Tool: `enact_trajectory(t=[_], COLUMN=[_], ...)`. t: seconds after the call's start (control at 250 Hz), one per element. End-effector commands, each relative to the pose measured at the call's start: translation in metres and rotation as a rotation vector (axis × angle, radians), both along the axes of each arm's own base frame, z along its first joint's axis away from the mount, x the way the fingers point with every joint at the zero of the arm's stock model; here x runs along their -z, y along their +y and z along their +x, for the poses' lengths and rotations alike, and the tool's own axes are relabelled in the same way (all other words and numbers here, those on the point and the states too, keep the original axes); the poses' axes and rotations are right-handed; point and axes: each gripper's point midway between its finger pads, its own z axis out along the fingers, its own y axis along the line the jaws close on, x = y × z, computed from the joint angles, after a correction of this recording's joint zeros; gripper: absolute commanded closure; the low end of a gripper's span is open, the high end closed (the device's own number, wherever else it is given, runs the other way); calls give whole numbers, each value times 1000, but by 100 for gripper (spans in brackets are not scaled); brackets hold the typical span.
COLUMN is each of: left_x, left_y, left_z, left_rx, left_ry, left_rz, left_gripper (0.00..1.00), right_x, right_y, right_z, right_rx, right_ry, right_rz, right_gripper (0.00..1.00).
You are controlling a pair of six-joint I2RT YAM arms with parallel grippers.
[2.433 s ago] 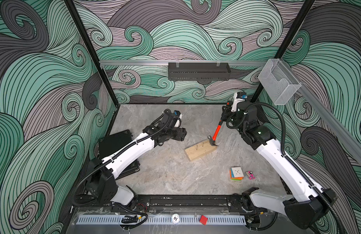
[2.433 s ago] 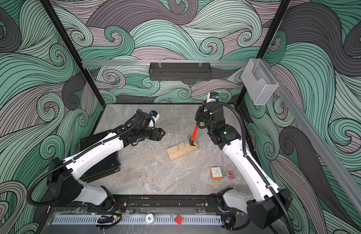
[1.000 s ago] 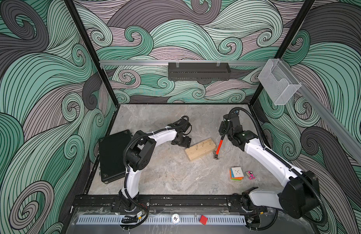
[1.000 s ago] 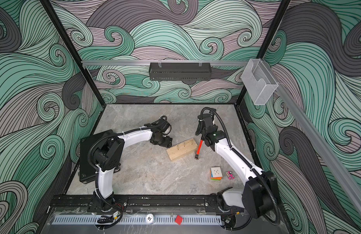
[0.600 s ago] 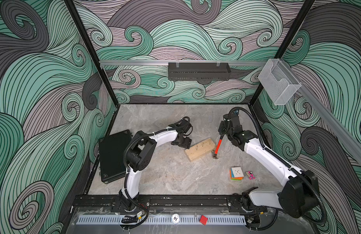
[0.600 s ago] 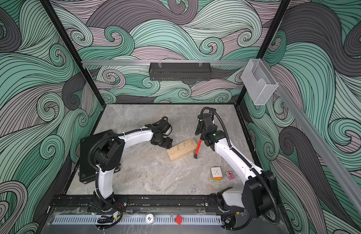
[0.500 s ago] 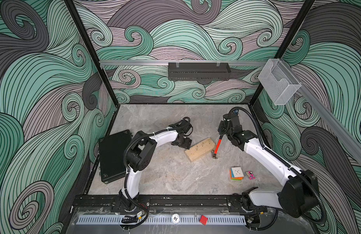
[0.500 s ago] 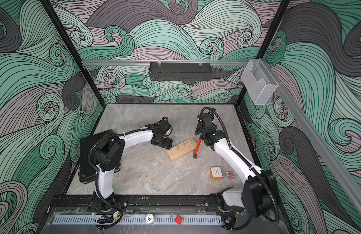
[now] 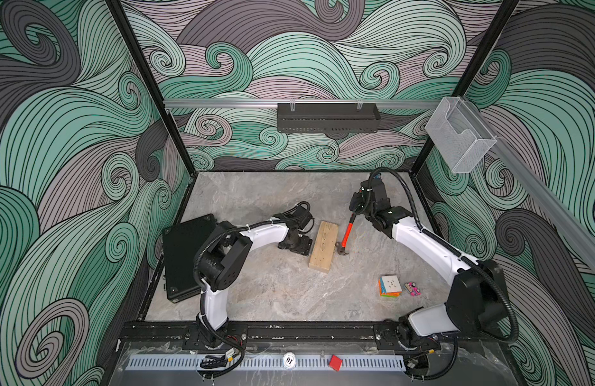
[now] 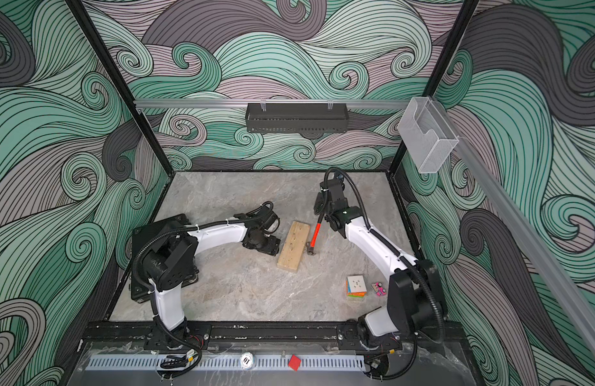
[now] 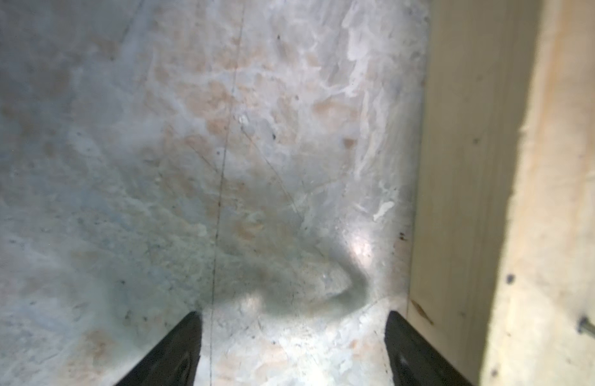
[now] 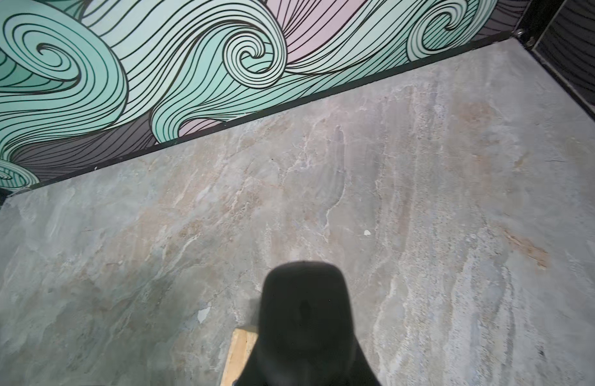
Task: Use a claw hammer to pull out a nail
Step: Adjust the mounting plate at the center of the board.
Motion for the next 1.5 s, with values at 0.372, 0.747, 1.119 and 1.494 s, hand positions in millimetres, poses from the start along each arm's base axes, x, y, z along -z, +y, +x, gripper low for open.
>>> enact_trajectory(t=[0.372, 0.747, 1.119, 1.494], left_x=[-8, -35, -129, -177], left_y=[-1, 19, 35, 45], left_z=[0, 14, -5, -35], left_rx=[-56, -100, -94, -63], left_ry=[-18, -83, -245, -73], left_rz=[-8, 15, -179, -493], left_gripper=[17, 17, 15, 6], right_x=[-31, -34, -76, -85], right_y=[21, 1, -5, -14], right_z=[11, -5, -13, -29], right_rx=[-37, 34, -7, 4], right_ry=[-65, -31, -130, -168], right_rz=[64, 19, -33, -8], right_gripper=[94, 95, 95, 94])
